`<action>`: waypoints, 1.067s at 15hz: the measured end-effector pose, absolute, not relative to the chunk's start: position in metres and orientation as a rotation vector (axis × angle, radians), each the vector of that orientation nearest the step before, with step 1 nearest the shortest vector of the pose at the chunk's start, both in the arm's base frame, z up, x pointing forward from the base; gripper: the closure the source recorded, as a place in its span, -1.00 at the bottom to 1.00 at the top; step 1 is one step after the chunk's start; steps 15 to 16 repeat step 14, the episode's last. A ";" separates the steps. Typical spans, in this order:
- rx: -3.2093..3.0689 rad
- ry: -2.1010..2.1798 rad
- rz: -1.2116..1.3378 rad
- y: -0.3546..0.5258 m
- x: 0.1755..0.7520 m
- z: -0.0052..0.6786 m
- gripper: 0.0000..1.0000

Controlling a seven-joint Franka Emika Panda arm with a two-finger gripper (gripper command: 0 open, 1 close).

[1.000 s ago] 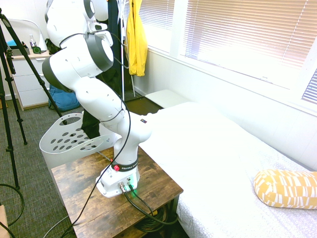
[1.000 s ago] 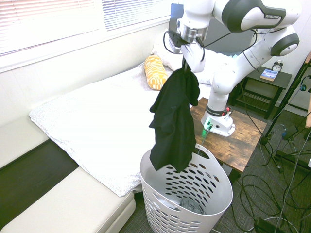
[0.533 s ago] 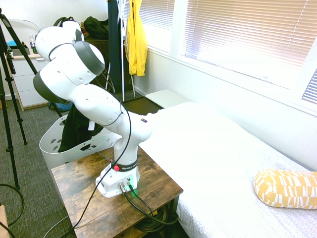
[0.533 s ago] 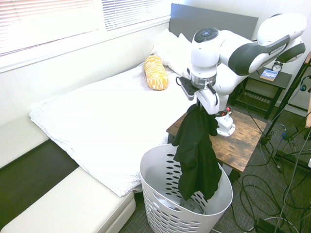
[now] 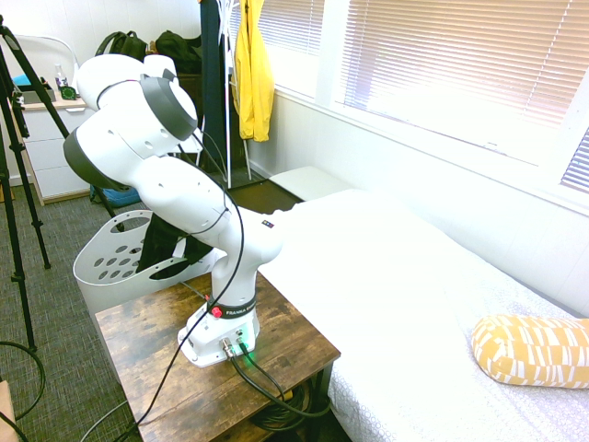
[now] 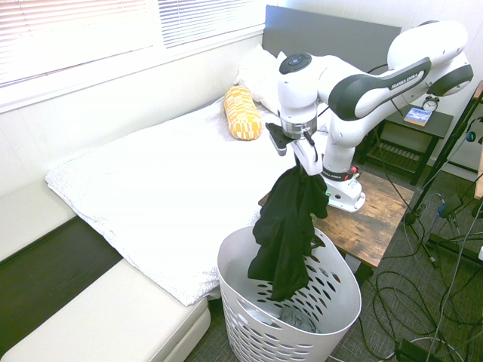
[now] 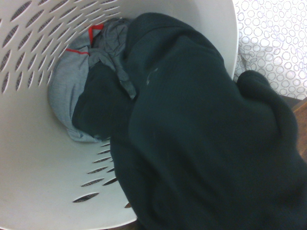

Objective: Put my clothes in the laundry bag

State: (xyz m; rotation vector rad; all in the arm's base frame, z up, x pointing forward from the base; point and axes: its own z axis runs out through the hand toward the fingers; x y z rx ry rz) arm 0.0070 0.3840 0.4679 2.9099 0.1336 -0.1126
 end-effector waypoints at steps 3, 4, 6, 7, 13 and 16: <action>2.918 0.107 -0.097 0.375 0.021 0.467 -1.00; 2.923 0.085 -0.074 0.370 0.031 0.469 -1.00; 2.938 0.002 -0.009 0.351 0.067 0.481 -1.00; 2.943 -0.057 0.031 0.337 0.094 0.488 -1.00; 2.936 -0.491 0.145 0.205 0.270 0.528 -1.00; 2.922 -0.574 0.145 0.177 0.292 0.530 -1.00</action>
